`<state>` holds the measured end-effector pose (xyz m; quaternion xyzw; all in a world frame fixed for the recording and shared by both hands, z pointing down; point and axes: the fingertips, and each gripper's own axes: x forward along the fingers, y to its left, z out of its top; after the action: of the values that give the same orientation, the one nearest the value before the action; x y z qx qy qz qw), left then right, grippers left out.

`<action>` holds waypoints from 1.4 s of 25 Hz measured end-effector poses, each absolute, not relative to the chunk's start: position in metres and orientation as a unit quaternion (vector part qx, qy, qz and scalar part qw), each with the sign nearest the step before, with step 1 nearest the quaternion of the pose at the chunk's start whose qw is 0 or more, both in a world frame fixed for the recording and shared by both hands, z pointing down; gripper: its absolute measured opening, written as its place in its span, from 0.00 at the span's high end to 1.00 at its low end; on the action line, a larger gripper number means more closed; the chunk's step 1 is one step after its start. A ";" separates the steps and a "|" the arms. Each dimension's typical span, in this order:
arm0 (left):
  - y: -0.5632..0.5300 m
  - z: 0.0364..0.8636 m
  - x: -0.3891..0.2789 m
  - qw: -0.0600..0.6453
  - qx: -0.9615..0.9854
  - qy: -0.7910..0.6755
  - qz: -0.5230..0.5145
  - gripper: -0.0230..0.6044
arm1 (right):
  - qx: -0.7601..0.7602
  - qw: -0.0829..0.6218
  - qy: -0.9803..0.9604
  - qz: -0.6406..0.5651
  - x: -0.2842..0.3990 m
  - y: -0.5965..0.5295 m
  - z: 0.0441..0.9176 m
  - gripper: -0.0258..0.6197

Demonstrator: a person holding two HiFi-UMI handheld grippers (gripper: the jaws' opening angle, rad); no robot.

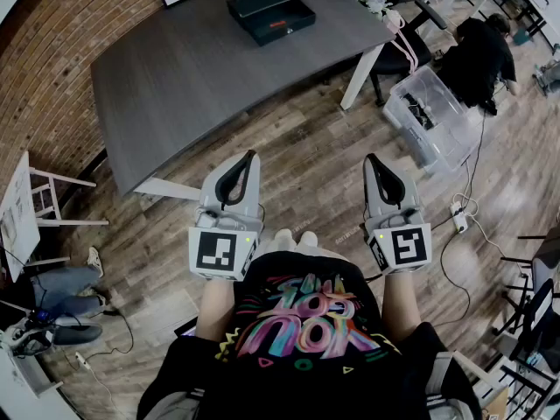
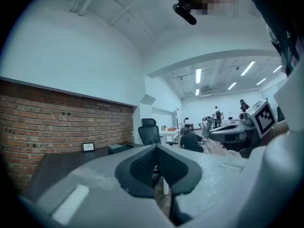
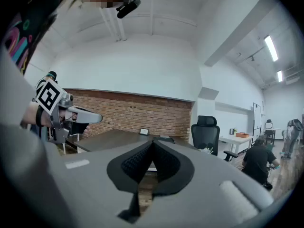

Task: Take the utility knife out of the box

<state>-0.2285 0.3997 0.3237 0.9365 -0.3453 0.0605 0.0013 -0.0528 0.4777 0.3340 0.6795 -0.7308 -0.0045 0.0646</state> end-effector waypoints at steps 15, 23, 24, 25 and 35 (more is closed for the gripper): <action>0.406 0.331 -0.207 -0.001 0.931 -0.359 0.060 0.96 | 0.676 0.053 -0.735 0.006 -0.021 0.483 0.346 0.96; 0.388 0.332 -0.195 -0.005 0.933 -0.357 0.052 0.96 | 0.668 0.050 -0.742 0.018 -0.016 0.468 0.358 0.96; 0.384 0.335 -0.192 -0.003 0.933 -0.356 0.054 0.96 | 0.667 0.051 -0.743 0.020 -0.014 0.463 0.361 0.96; 0.378 0.337 -0.189 0.003 0.932 -0.357 0.056 0.96 | 0.667 0.052 -0.743 0.021 -0.012 0.457 0.363 0.96; 0.265 0.334 -0.144 0.012 0.940 -0.337 0.056 0.96 | 0.673 0.056 -0.737 0.027 0.018 0.350 0.366 0.96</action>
<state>-0.1442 0.2645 0.3341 0.9399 -0.3368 0.0555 0.0121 0.0183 0.3501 0.3658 0.6733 -0.7368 0.0271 0.0562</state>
